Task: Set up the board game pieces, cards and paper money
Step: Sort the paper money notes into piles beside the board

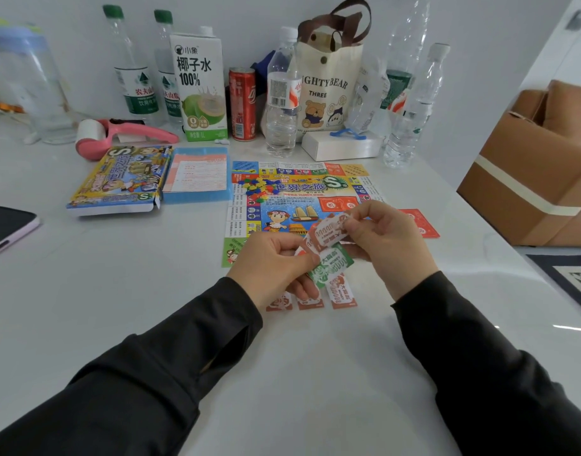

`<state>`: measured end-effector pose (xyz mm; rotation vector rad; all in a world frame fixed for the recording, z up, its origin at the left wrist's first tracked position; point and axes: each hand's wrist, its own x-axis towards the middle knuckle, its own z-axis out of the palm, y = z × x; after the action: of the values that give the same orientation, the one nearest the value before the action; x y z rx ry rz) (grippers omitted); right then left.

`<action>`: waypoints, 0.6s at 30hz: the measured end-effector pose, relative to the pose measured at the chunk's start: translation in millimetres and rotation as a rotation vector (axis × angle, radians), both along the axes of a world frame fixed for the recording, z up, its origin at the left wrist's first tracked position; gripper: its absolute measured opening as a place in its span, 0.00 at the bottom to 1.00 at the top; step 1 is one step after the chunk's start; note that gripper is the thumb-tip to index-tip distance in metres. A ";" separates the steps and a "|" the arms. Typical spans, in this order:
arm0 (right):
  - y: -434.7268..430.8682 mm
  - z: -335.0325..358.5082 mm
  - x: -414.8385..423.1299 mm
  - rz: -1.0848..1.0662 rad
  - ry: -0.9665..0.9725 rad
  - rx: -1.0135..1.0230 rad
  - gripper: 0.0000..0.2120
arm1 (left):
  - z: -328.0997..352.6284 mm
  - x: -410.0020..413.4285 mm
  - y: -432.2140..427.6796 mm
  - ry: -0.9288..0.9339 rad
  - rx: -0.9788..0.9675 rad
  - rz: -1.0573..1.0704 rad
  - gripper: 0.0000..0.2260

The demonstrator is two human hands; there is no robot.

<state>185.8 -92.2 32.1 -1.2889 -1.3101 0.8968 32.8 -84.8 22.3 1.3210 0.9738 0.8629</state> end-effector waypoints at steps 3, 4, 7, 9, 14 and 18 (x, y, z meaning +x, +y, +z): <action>1.4 2.7 7.1 -0.096 0.071 0.061 0.11 | 0.7 0.3 0.0 0.006 -0.014 0.029 0.09; 2.1 5.1 11.2 -0.131 0.086 0.069 0.11 | 0.6 0.3 0.1 0.013 -0.011 0.052 0.09; 2.1 11.2 25.5 -0.178 -0.024 0.040 0.10 | -1.2 -0.2 2.3 0.028 0.020 0.148 0.10; 2.7 11.6 31.5 -0.143 -0.273 -0.041 0.09 | -2.5 -0.9 4.0 0.027 0.031 0.187 0.11; 5.8 2.3 32.2 -0.058 -0.829 -0.233 0.08 | -2.9 -1.0 3.8 0.046 0.061 0.183 0.12; 4.3 2.7 31.7 -0.045 -0.955 -0.257 0.08 | -2.5 -0.7 3.4 0.053 0.076 0.179 0.14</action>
<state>217.4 -87.9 34.8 -2.0707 -1.9031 0.3994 32.1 -81.4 19.9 1.3409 1.1226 1.0138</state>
